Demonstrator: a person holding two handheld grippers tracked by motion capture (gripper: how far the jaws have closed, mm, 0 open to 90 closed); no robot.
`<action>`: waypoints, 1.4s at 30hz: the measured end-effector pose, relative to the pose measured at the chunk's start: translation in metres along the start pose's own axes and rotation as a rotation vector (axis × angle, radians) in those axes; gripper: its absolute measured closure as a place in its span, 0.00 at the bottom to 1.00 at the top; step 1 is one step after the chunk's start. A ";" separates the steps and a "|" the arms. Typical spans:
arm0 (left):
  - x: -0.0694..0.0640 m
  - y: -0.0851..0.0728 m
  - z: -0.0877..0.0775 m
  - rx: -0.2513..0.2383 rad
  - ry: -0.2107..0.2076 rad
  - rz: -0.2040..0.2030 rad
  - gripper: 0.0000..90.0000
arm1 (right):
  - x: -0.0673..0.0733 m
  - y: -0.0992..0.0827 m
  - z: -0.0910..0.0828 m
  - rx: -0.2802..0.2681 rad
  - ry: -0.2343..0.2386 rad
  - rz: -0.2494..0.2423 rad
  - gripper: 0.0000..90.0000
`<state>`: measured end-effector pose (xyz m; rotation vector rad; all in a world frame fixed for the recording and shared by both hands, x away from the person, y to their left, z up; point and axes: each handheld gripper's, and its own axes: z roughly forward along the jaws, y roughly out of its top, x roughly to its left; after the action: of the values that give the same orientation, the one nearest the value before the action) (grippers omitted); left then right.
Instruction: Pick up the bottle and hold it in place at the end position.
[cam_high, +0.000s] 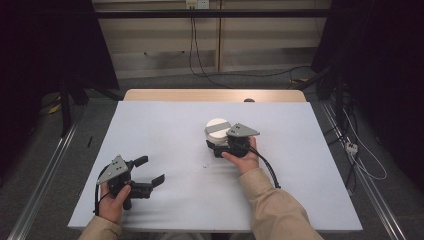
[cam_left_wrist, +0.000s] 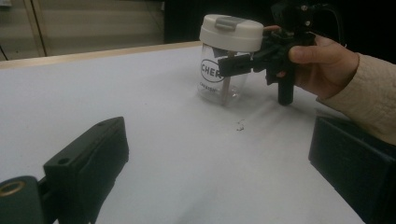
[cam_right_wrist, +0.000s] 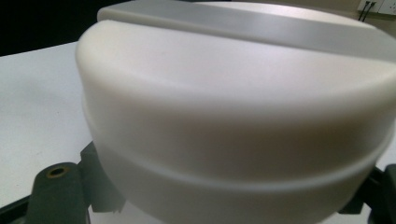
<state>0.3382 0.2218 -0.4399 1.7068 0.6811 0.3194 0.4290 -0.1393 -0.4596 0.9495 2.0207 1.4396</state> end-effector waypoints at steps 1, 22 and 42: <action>0.000 0.001 0.001 0.000 0.003 0.002 0.05 | 0.000 0.000 0.000 0.000 0.000 0.000 0.20; 0.000 0.019 0.039 0.014 -0.003 -0.012 0.05 | 0.000 -0.001 0.000 0.005 -0.001 0.003 0.20; -0.008 0.038 0.075 0.054 -0.015 0.020 0.04 | 0.000 0.000 0.000 0.015 -0.002 0.002 0.20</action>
<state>0.3831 0.1528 -0.4216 1.7668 0.6672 0.3043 0.4288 -0.1392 -0.4599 0.9595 2.0328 1.4262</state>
